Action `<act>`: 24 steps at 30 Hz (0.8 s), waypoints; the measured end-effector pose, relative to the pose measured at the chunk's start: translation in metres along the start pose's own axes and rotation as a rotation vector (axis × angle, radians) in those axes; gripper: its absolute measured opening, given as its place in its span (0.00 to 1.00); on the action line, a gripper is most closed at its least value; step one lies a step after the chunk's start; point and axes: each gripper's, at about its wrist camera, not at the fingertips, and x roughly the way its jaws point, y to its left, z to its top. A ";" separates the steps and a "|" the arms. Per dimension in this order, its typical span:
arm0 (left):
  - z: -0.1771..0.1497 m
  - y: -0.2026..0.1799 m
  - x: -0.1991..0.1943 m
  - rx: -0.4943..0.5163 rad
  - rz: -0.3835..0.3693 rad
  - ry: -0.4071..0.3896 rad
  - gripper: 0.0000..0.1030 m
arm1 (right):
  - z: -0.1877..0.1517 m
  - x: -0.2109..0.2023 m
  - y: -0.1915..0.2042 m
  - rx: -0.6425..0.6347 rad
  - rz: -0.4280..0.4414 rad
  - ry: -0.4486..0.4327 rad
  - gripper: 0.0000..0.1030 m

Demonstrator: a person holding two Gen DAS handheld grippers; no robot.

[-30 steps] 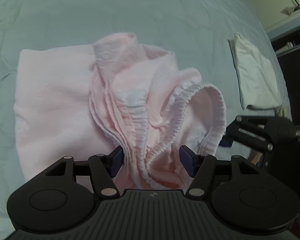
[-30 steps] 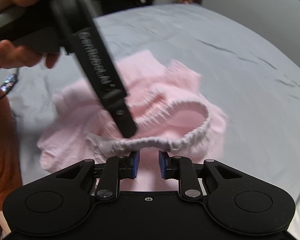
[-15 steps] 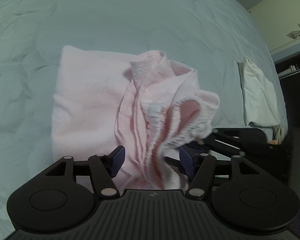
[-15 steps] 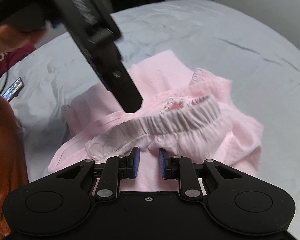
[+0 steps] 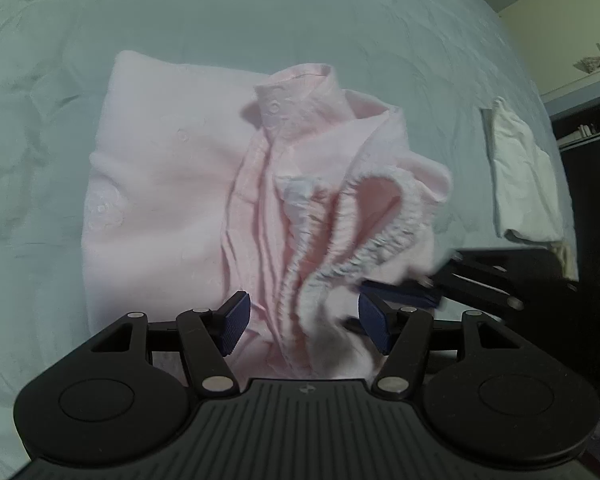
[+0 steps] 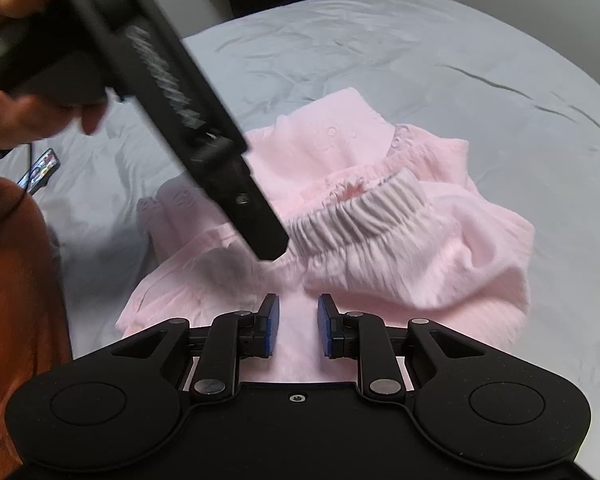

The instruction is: Fold clothes

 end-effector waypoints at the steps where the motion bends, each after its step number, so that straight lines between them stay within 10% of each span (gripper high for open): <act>1: 0.001 0.002 0.000 -0.003 -0.003 -0.005 0.57 | -0.001 -0.004 0.000 0.000 0.005 -0.002 0.20; 14: -0.003 -0.007 0.037 0.117 0.039 0.040 0.56 | -0.030 -0.023 -0.005 0.033 0.023 0.002 0.22; 19: -0.007 -0.027 0.038 0.174 0.060 0.031 0.19 | -0.031 -0.025 -0.003 0.027 0.016 -0.005 0.23; 24: -0.012 -0.039 0.035 0.232 0.110 -0.019 0.11 | -0.031 -0.021 -0.011 0.057 -0.044 0.018 0.27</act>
